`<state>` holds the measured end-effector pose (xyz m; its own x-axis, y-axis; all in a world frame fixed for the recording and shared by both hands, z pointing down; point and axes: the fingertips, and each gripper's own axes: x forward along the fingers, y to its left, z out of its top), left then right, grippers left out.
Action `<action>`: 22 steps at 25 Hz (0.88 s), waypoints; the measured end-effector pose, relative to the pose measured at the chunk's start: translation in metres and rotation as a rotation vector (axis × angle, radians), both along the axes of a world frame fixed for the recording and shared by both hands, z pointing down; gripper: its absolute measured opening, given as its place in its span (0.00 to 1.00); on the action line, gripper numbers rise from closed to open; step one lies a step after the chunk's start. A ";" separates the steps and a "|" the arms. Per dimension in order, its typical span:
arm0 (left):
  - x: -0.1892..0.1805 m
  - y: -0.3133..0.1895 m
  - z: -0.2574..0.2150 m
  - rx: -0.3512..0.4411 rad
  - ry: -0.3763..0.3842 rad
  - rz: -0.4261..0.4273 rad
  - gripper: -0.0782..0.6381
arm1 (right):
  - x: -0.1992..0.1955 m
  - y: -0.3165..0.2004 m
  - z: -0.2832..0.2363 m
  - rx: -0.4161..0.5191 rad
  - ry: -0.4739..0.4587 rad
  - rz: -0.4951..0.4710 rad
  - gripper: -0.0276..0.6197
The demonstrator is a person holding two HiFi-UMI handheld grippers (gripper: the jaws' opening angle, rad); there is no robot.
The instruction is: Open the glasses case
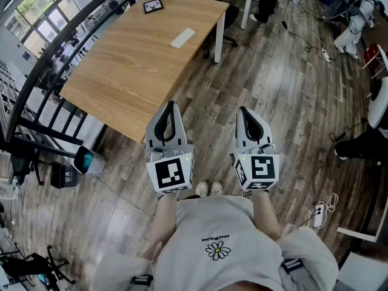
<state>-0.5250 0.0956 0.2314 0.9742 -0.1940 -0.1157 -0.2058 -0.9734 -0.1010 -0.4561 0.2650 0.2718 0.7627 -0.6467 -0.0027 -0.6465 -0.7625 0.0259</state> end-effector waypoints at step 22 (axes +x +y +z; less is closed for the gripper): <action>0.023 0.017 0.010 -0.001 0.023 -0.042 0.13 | 0.011 0.015 0.025 0.023 -0.026 -0.096 0.05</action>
<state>-0.5022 0.1125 0.2417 0.9622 -0.2348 -0.1378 -0.2488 -0.9639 -0.0948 -0.4448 0.2804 0.2970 0.6970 -0.7171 0.0006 -0.7170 -0.6970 -0.0082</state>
